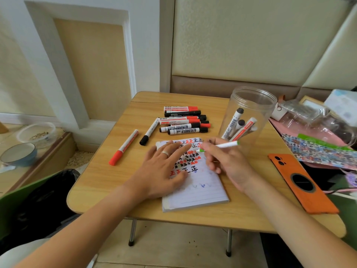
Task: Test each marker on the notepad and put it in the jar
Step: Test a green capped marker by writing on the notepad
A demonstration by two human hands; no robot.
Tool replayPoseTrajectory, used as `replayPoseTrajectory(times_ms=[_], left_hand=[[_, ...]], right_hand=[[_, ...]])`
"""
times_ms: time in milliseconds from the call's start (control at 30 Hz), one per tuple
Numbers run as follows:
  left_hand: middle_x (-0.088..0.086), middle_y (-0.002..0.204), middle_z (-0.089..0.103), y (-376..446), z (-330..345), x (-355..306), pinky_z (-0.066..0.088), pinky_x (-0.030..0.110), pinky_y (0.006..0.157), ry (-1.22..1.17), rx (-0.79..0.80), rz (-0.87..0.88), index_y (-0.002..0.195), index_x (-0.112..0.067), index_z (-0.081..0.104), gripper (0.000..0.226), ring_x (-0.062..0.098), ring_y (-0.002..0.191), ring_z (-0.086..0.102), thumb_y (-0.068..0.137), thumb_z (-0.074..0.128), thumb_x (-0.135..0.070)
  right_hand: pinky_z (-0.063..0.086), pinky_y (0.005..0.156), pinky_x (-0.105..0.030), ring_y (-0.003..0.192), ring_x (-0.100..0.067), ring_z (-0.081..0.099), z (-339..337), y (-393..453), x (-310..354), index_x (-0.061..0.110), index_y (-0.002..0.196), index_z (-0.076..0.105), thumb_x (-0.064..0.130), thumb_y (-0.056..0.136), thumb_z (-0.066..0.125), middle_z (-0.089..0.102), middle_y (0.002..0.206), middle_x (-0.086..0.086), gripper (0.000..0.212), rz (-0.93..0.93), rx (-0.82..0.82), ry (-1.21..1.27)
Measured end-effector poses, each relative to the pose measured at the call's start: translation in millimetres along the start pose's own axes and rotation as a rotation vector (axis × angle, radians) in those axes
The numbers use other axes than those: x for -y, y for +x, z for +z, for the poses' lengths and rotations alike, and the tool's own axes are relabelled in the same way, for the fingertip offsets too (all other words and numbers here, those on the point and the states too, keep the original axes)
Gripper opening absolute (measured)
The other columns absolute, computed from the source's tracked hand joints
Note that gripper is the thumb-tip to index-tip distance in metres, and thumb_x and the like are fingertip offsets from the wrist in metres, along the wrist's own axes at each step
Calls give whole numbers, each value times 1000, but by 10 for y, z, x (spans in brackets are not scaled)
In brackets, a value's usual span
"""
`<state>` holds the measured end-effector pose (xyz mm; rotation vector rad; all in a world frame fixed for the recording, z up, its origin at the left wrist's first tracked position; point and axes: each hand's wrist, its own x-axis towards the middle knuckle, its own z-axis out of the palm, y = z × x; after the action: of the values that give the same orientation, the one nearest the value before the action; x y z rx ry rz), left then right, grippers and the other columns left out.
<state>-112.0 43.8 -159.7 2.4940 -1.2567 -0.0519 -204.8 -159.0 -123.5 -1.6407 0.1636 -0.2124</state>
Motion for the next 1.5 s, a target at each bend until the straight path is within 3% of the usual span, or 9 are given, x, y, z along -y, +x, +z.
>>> replayPoseTrajectory(times_ms=[167,267,400,667,833,967,1233,1500], left_hand=[[-11,166,14,18,-18,3,-1,50,124,3,17,-9,151,-59,19,66,8,154,4,85,19,-68],[-13,165,16,13,-18,-7,-1,49,124,-23,9,-19,149,-57,25,67,8,154,5,87,20,-81],[-13,165,14,20,-5,-22,0,50,124,17,20,-23,148,-58,22,78,9,154,4,79,26,-94],[-10,166,7,7,-30,-15,-4,52,124,44,51,8,148,-67,13,73,13,155,-1,81,28,-91],[-10,165,11,15,-20,-23,-4,51,124,45,41,3,148,-64,20,71,13,154,-2,83,34,-88],[-9,165,13,26,-29,-23,-3,53,123,40,52,0,149,-62,22,74,13,155,-1,81,34,-89],[-8,165,13,25,-32,-29,-2,54,123,48,63,-4,149,-60,23,80,14,155,-1,76,26,-92],[-8,166,11,28,-32,-32,-3,54,123,52,74,-6,149,-61,21,80,13,154,-2,76,25,-92]], right_hand=[[36,42,-26,54,-25,58,-28,-3,29,3,111,57,7,101,56,65,72,-11,11,5,-59,-72],[40,42,-25,55,-25,62,-55,-1,48,1,105,62,-1,98,59,68,78,-14,8,35,-32,-94],[40,37,-25,46,-23,57,-42,-6,-24,4,91,60,3,97,63,61,67,-9,7,47,-30,-160],[47,40,-30,48,-30,64,-2,-23,-70,2,85,52,2,93,66,62,64,-14,16,-40,-36,-325],[50,46,-46,54,-52,62,-2,-29,-93,9,82,53,5,93,66,64,63,-25,18,-46,-54,-350],[51,47,-51,56,-53,61,1,-40,-92,13,81,53,8,93,67,64,61,-22,19,-43,-64,-367],[50,46,-39,58,-52,63,11,-33,-81,13,81,55,10,93,68,65,62,-20,18,-26,-61,-402],[50,49,-46,57,-50,66,24,-20,-79,6,84,55,6,90,67,65,61,-20,14,2,-111,-402]])
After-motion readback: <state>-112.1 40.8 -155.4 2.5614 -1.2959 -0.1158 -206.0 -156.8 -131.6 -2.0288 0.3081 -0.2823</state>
